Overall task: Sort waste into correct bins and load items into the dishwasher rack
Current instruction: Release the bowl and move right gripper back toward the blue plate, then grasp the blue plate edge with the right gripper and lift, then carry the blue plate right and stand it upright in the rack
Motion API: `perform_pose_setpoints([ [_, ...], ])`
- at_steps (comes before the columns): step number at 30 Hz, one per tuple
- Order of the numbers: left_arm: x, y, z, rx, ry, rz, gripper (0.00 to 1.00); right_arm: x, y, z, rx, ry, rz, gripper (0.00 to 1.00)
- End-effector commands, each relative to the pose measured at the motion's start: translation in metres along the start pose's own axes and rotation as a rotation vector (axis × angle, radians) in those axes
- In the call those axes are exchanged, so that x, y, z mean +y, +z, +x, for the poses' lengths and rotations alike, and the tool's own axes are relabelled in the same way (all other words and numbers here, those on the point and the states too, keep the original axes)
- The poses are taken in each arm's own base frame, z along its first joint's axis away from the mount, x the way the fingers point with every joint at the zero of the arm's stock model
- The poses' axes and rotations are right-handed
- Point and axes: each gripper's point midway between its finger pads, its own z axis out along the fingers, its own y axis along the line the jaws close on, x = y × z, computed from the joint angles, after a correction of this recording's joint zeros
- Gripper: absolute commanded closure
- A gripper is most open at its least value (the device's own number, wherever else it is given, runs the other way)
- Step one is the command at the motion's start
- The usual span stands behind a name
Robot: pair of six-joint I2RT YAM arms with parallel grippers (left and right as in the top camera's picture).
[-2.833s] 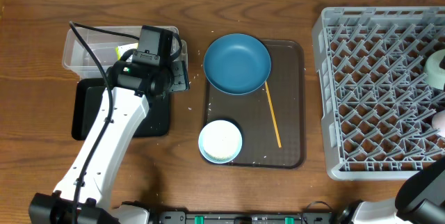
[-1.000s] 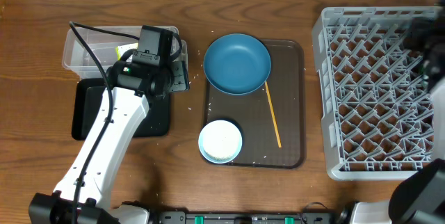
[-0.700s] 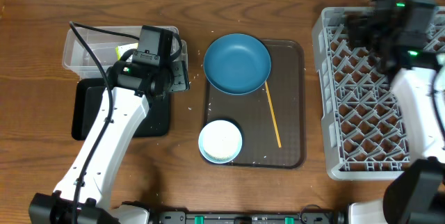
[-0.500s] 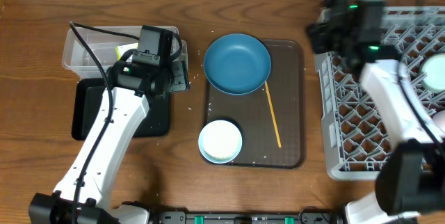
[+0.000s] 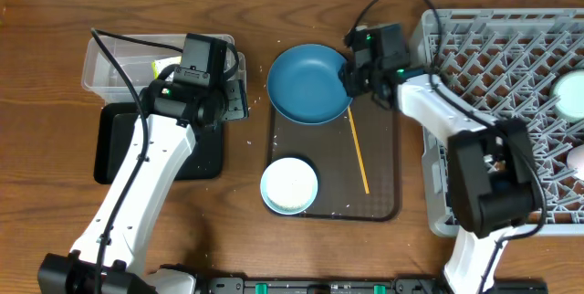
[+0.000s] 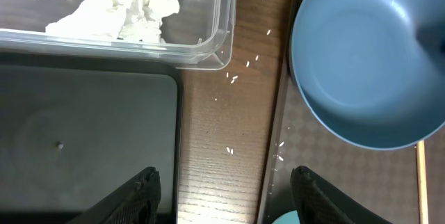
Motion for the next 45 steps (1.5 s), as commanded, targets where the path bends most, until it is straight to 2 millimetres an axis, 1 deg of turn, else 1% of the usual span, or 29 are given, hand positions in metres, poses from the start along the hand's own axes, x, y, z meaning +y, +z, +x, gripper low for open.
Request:
perform_pose_setpoints([
  [1,0.001,0.000,-0.002,-0.005,-0.004,-0.011,0.37,-0.005,0.010,0.008,0.021,0.005,0.070,0.66],
  [4,0.002,0.001,-0.001,-0.002,-0.004,-0.012,0.37,-0.006,0.011,0.009,0.023,0.002,0.091,0.67],
  [5,0.002,0.001,-0.001,-0.002,-0.004,-0.012,0.37,-0.007,0.011,0.009,0.023,0.002,0.091,0.70],
  [9,0.002,0.001,-0.001,-0.001,-0.004,-0.012,0.37,-0.007,0.010,0.012,0.034,0.004,0.091,0.92],
  [11,0.002,0.001,-0.001,-0.001,-0.004,-0.012,0.37,-0.007,0.010,0.014,0.044,0.005,0.092,0.97],
  [14,0.002,0.001,-0.001,-0.001,-0.004,-0.012,0.37,-0.007,0.010,0.020,0.067,0.012,0.094,0.99],
  [17,0.002,0.001,-0.001,-0.001,-0.004,-0.012,0.37,-0.013,0.009,0.029,0.100,0.058,0.130,0.99],
  [20,0.002,0.001,-0.001,-0.001,-0.004,-0.012,0.37,-0.014,0.008,0.031,0.107,0.064,0.135,0.99],
  [25,0.002,0.001,-0.001,-0.001,-0.004,-0.012,0.37,-0.013,0.008,0.024,0.079,0.061,0.132,0.99],
  [28,0.002,0.001,-0.001,0.000,-0.004,-0.013,0.37,-0.013,0.000,0.008,0.026,0.058,0.131,0.99],
  [30,0.002,0.001,0.000,0.001,-0.004,-0.013,0.37,-0.015,-0.013,-0.011,-0.037,0.059,0.132,0.99],
  [32,0.002,0.001,0.000,0.002,-0.004,-0.014,0.37,-0.019,-0.033,-0.034,-0.115,0.063,0.137,0.99],
  [34,0.002,0.001,0.000,0.002,-0.004,-0.014,0.37,-0.027,-0.056,-0.057,-0.193,0.055,0.148,0.99],
  [35,0.002,0.001,0.000,0.002,-0.004,-0.014,0.37,-0.033,-0.073,-0.071,-0.244,0.044,0.161,0.99],
  [37,0.002,0.001,0.000,0.002,-0.004,-0.014,0.37,-0.043,-0.098,-0.087,-0.307,0.027,0.188,0.99],
  [39,0.002,0.001,0.000,0.002,-0.004,-0.014,0.37,-0.061,-0.126,-0.099,-0.361,0.016,0.255,0.99],
  [40,0.002,0.001,0.000,0.002,-0.004,-0.014,0.37,-0.072,-0.141,-0.104,-0.384,0.008,0.303,0.99],
  [41,0.002,0.001,0.000,0.002,-0.004,-0.014,0.37,-0.087,-0.160,-0.109,-0.408,-0.003,0.370,0.99],
  [45,0.002,0.001,0.000,0.001,-0.004,-0.013,0.37,-0.134,-0.213,-0.115,-0.442,-0.060,0.605,0.99],
])
